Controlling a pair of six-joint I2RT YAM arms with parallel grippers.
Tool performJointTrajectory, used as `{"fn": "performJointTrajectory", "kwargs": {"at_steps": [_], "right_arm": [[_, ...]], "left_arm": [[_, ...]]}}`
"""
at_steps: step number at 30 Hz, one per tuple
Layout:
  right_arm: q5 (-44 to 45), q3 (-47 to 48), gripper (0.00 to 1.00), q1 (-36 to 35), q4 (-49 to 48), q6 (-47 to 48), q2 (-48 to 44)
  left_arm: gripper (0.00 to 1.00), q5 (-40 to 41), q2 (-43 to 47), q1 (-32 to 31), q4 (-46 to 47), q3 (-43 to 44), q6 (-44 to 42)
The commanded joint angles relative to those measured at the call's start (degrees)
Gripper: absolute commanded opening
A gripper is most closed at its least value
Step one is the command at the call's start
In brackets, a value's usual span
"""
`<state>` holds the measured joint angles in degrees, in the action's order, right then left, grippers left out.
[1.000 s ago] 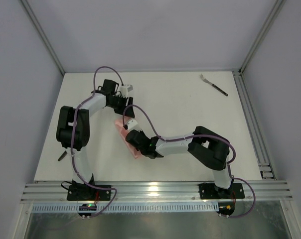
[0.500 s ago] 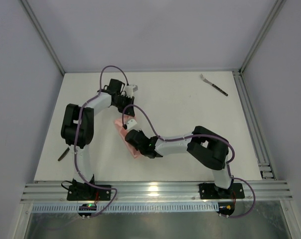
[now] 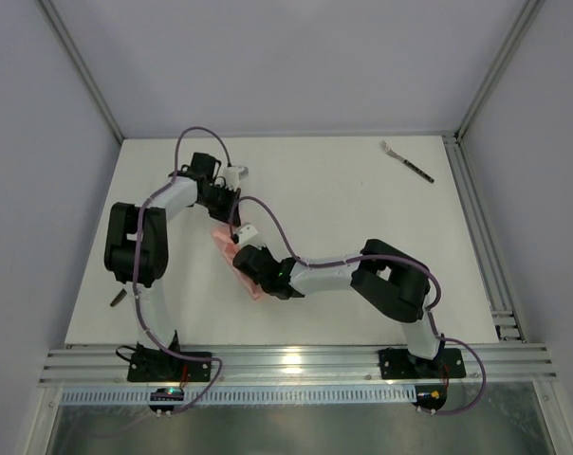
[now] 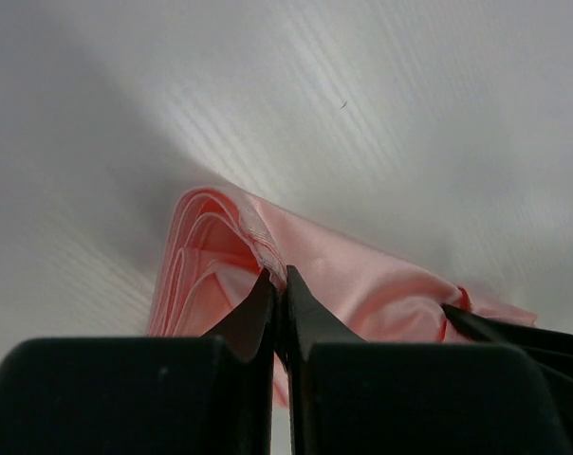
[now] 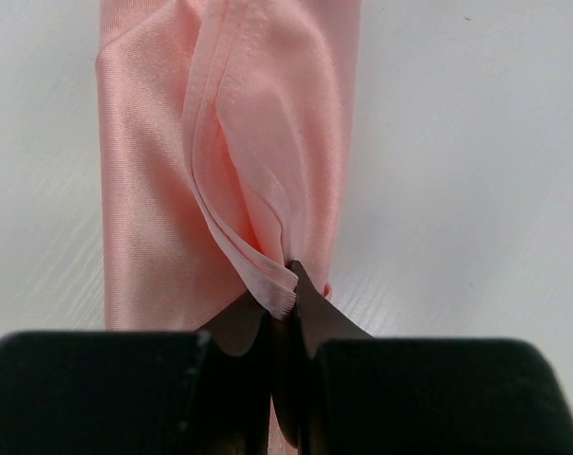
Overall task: Fold the napkin into a case and place the utensils inside
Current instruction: Fold the 2/3-rectangle-folded napkin at the center of the board.
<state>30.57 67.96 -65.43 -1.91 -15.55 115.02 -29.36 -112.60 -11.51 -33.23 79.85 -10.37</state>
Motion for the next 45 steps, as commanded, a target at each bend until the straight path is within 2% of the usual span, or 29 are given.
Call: {"fn": "performJointTrajectory", "kwargs": {"at_steps": [1, 11, 16, 20, 24, 27, 34, 37, 41, 42, 45], "right_arm": [[-3.6, -1.0, 0.04, -0.2, 8.5, -3.3, 5.2], [-4.7, 0.8, 0.04, -0.1, 10.5, -4.8, 7.2], [-4.2, 0.8, 0.05, -0.1, 10.8, -4.9, 6.7], [-3.7, -0.1, 0.28, -0.1, 9.9, -3.3, 4.3], [-3.5, -1.3, 0.42, -0.1, 9.4, -0.2, -0.4], [-3.3, -2.7, 0.49, -0.1, 8.9, 3.5, -7.3], [-11.8, -3.2, 0.58, -1.5, 11.8, 11.6, -21.6], [-17.3, -5.1, 0.65, -0.8, 8.9, 10.5, -25.2], [-29.5, -5.5, 0.68, 6.0, 4.1, 4.7, -23.9], [-31.8, -5.0, 0.68, 9.4, 3.7, 3.8, -22.9], [-37.5, -2.2, 0.69, 13.6, 2.3, 2.7, -17.5]], "left_arm": [[0.01, -2.1, 2.0, 2.3, -4.8, -0.8, -3.0], [0.02, -2.2, 1.4, 4.4, -7.7, -4.0, -6.6], [0.00, 0.9, -0.6, 4.7, -7.5, -4.8, -8.3], [0.00, 1.1, -2.5, 4.7, -6.8, -4.6, -8.3], [0.00, 1.1, -3.2, 4.7, -5.8, -5.0, -8.1], [0.00, 0.7, -3.6, 4.7, -5.4, -5.2, -8.2], [0.00, -0.2, -3.4, 4.9, -5.1, -5.6, -8.3], [0.00, -0.7, -3.3, 4.9, -5.4, -5.7, -8.5], [0.00, -0.8, -3.3, 4.9, -5.5, -6.0, -8.6], [0.00, -1.0, -3.1, 4.9, -5.4, -6.1, -8.6], [0.00, -1.0, -2.9, 4.9, -5.4, -6.6, -8.7]]}}
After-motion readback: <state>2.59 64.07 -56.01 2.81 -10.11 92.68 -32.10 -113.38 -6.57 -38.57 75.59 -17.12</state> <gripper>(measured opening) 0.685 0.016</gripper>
